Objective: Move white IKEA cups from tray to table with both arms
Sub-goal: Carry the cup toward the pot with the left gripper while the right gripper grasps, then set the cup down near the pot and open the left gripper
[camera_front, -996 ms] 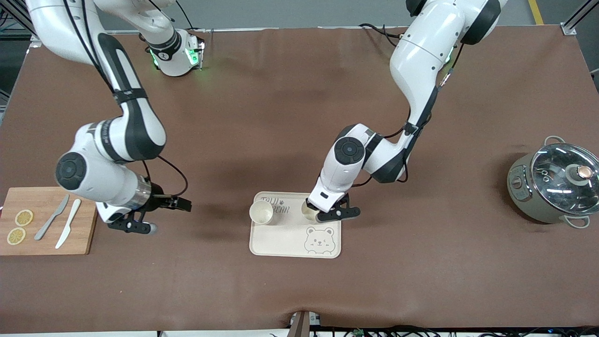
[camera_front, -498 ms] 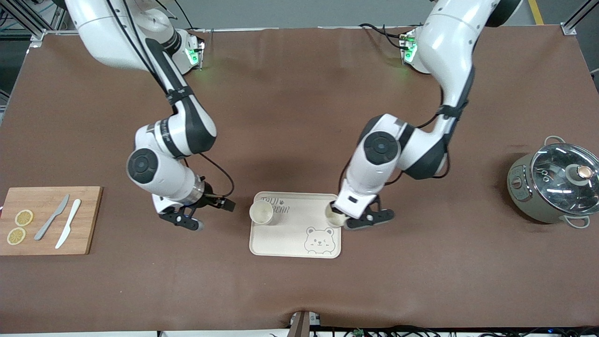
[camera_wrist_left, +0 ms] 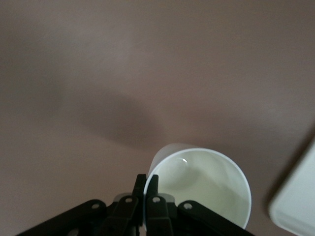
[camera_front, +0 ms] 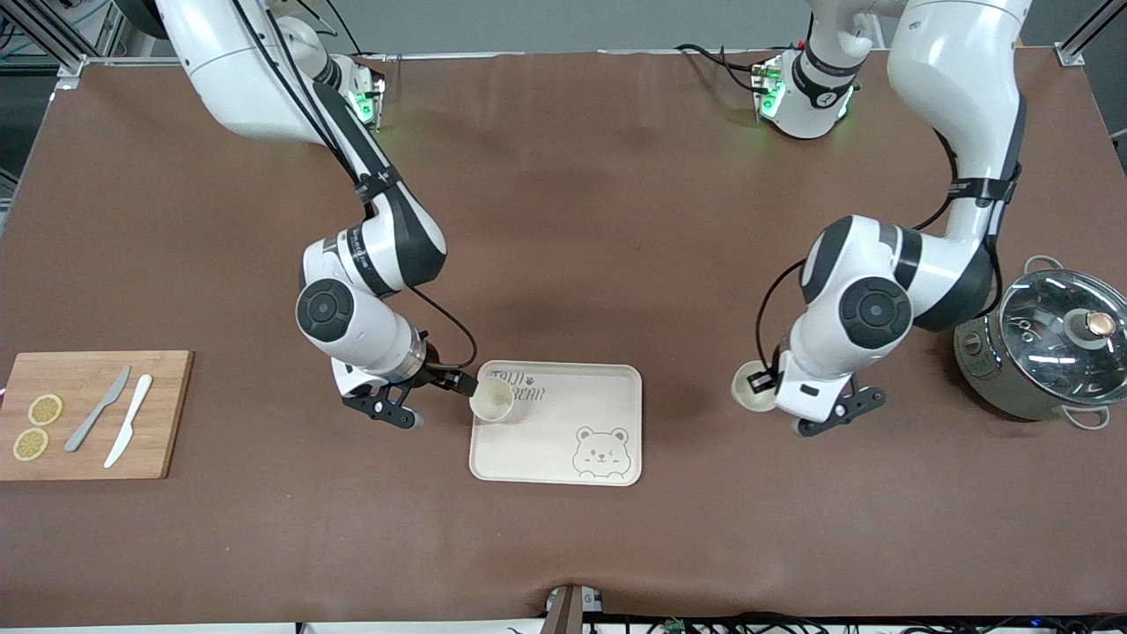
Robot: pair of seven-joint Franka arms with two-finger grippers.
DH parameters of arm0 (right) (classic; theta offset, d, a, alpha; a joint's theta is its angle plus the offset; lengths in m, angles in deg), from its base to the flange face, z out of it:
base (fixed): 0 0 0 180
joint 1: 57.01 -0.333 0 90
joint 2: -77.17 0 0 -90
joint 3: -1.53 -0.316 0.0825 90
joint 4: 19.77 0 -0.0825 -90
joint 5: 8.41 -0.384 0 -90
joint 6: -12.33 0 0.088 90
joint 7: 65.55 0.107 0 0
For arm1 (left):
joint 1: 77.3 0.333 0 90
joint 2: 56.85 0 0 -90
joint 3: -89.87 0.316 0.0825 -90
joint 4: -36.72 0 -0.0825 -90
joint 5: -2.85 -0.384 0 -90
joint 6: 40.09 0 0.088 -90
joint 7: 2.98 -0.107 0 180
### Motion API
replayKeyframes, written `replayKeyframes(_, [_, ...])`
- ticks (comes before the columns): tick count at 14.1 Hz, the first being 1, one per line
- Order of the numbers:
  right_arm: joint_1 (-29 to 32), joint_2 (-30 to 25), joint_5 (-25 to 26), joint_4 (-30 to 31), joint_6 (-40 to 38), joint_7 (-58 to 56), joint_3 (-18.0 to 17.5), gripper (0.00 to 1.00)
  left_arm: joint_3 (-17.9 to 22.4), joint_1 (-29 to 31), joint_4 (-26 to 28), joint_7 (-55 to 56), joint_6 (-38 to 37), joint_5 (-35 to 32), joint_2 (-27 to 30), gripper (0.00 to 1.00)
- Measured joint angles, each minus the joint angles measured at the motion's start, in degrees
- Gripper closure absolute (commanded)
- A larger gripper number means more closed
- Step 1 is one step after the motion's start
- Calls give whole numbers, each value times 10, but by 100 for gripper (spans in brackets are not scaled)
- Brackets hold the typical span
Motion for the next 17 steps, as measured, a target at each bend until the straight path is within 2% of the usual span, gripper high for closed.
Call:
replayKeyframes(3, [-5,7,0,0,0,7,0,0,-1,59,157,-29,104,0,56,100])
replayKeyframes(4, [-8,10,0,-1,0,23,0,3,-1,92,206,-61,143,0,71,100])
replayKeyframes(6, [-16,15,0,-1,7,51,0,16,-3,150,277,-130,202,0,88,100])
replayKeyframes(8, [-27,20,0,-2,29,60,0,32,-5,178,304,-187,226,4,93,100])
replayKeyframes(9, [-31,22,0,-2,38,64,0,43,-6,180,307,-200,227,5,96,66])
replayKeyframes(10, [-33,24,0,-2,40,66,0,51,-8,179,308,-207,227,5,96,17])
replayKeyframes(11, [-34,26,0,-2,40,67,0,60,-10,178,308,-212,227,5,96,0])
replayKeyframes(14, [-34,31,0,-3,42,67,1,85,-21,177,302,-218,230,11,99,0])
replayKeyframes(17, [-34,33,0,-3,42,67,1,100,-28,177,266,-218,226,24,109,0])
